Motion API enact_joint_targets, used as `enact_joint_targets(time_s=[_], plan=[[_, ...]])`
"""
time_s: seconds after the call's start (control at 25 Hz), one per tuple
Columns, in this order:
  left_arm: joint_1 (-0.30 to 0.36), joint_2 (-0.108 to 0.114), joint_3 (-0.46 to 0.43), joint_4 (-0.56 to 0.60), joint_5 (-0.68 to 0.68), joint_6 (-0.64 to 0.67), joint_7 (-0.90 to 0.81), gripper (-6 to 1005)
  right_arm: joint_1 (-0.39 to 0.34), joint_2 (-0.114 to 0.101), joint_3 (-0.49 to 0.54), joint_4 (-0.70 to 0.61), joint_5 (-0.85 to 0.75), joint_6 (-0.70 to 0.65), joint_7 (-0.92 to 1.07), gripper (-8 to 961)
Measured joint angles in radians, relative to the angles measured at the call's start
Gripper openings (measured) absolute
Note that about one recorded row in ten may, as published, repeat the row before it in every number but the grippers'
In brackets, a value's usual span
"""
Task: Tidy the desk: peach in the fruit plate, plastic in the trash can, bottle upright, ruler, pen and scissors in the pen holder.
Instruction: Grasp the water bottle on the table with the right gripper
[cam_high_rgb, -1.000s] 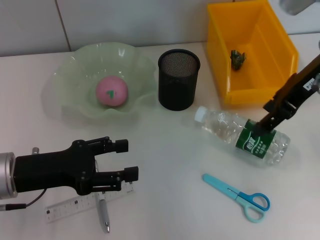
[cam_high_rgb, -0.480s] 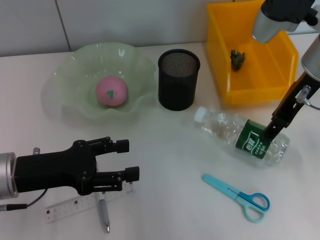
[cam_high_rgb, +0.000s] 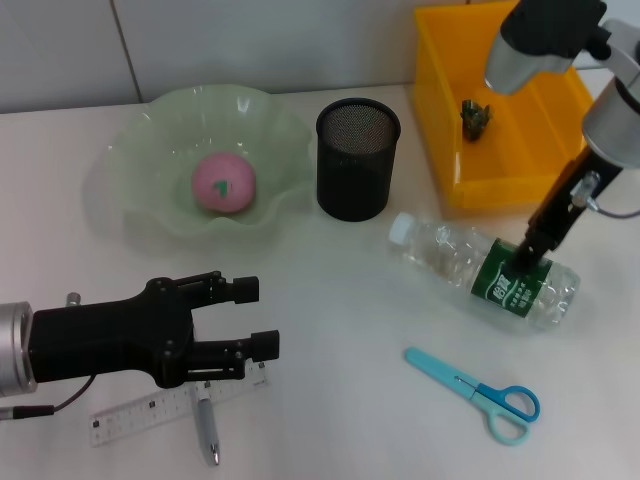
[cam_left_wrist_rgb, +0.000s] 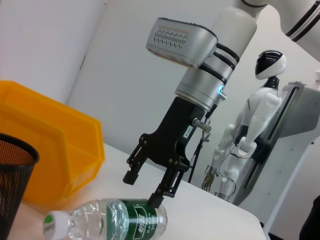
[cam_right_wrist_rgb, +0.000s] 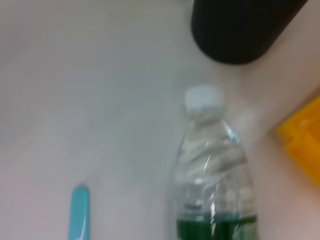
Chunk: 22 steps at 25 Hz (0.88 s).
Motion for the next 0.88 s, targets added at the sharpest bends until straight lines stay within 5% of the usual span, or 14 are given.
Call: enact_joint_targets(time_s=[0.4,0.88], plan=[[-0.005,-0.003,-0.011,0.0,-0.001,0.008,0.0,835,-0.037,-0.032,0.12,-0.006,0.167,-0.007,-0.061,773],[-0.015,-0.002,-0.015,0.0,-0.002,0.011,-0.008,835,-0.013,-0.018,0.056,0.084,0.088,0.048,-0.061,774]])
